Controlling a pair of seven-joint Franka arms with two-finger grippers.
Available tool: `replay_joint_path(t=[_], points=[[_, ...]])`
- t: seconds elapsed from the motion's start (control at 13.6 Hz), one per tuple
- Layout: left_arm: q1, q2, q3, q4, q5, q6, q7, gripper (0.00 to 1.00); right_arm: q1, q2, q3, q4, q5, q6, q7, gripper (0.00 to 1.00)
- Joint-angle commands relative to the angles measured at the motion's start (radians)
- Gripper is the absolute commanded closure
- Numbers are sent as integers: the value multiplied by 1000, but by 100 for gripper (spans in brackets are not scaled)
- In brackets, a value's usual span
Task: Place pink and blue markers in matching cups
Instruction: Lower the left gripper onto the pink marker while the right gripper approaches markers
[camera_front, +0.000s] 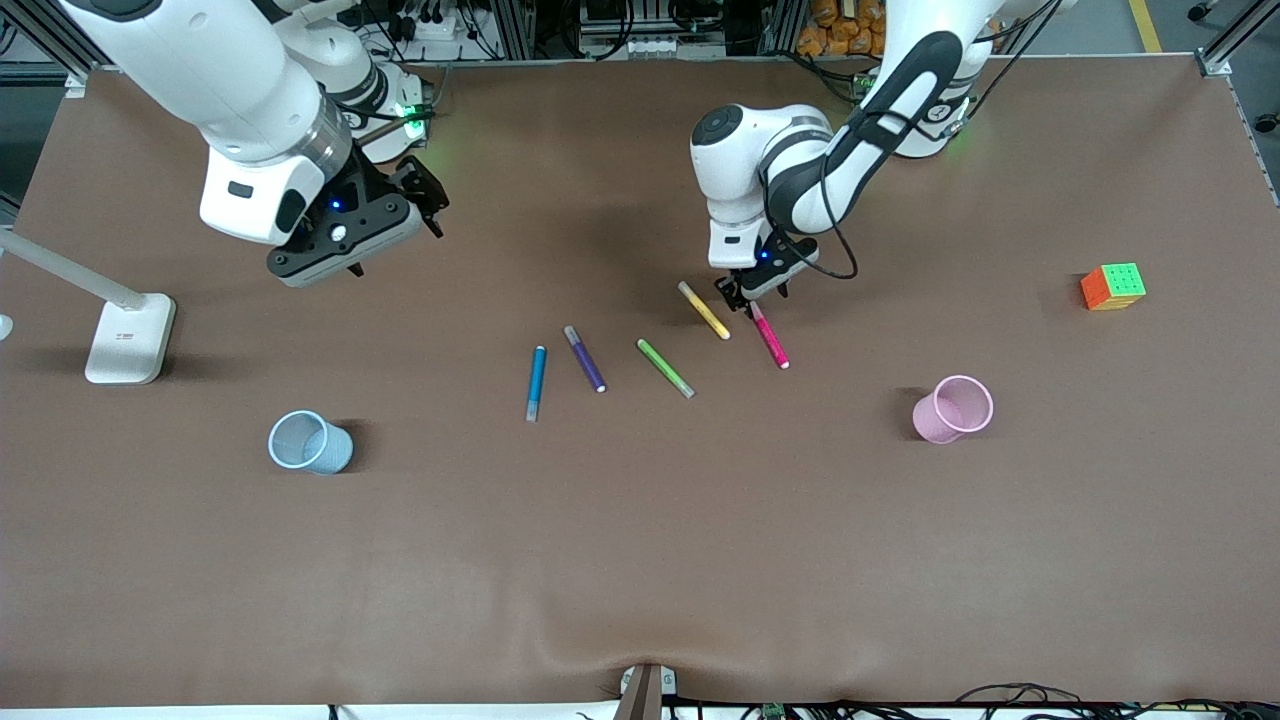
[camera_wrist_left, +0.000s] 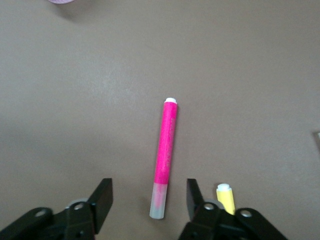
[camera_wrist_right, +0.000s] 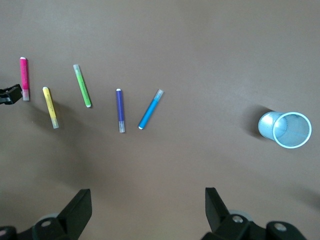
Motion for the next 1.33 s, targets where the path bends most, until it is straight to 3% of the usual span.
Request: replay_joint_path(t=[0.0,0.07,0.3,0.89,1.25], points=[[-20,35,-2,4,56,8,-49,42,9,2,-9,7,16,15,3,0],[-20,56,0,5,92,8,-80,47,17,13,-7,7,16,44,3,0],[-18,99,-2,8,160,8,-138,48,42,35,-9,5,11,55,32,0],[-21,119,0,5,182,6,-137,61,95,120,-9,5,10,63,283,0],[-20,144,0,5,217,5,-140,62,106,223,-9,12,11,101,414,0]])
